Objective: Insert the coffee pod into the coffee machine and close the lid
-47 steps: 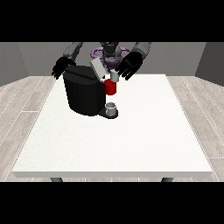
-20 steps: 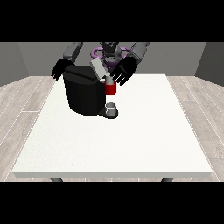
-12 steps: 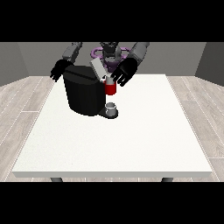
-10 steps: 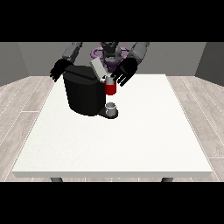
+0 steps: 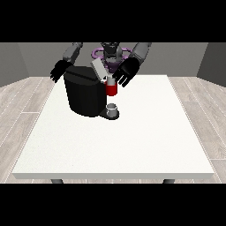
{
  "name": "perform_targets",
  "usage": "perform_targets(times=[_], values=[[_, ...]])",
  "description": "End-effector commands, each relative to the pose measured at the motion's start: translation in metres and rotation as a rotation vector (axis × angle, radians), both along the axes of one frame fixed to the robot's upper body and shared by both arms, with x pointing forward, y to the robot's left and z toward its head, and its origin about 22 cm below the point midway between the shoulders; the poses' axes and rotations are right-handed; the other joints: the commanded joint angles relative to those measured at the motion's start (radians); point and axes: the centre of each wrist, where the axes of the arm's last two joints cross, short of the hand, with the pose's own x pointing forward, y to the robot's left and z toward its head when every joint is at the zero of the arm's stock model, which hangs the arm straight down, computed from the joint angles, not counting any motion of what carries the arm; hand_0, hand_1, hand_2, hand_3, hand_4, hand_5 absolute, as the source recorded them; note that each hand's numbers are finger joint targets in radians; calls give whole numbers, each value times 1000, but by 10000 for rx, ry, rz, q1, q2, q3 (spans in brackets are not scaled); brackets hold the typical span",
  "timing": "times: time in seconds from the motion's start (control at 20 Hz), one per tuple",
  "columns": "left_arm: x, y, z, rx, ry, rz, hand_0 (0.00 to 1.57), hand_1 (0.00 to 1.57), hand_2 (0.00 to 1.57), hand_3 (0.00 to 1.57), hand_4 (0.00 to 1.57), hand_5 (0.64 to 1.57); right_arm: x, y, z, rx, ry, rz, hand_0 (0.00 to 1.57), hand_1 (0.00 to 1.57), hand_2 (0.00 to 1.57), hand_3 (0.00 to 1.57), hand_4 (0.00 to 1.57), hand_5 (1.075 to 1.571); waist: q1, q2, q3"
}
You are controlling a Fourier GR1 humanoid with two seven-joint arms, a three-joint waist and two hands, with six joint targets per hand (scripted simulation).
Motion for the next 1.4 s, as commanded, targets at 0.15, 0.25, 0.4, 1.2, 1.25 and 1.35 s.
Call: perform_targets(times=[0.15,0.25,0.4,1.2,1.25,1.35], values=[[0,12,8,132,-70,277,1066,1066,1115,928,371,1571,4,0,16,-107,-162,298,0,0,0,0,465,1571,-266,157,-17],[-4,27,-10,513,172,-257,912,912,1022,865,363,1571,-7,10,-3,170,124,-217,0,0,0,0,411,1571,67,-5,-18],[-1,18,-3,1301,484,-129,0,0,0,0,0,1571,-2,21,13,45,123,182,0,0,0,0,435,1571,-279,-146,-19],[-1,-1,-16,1121,935,-221,0,0,0,0,0,1571,-13,1,-25,-18,763,-227,0,0,0,0,427,1571,269,-896,-14],[-1,-12,-2,1143,736,-677,0,0,0,0,0,1571,-4,-2,-26,128,708,-551,0,0,0,0,383,1571,692,-870,-12],[-6,9,-37,1096,1034,-312,0,0,0,0,0,1571,-20,3,-30,548,832,-540,0,0,0,0,387,1571,426,-1206,-17]])
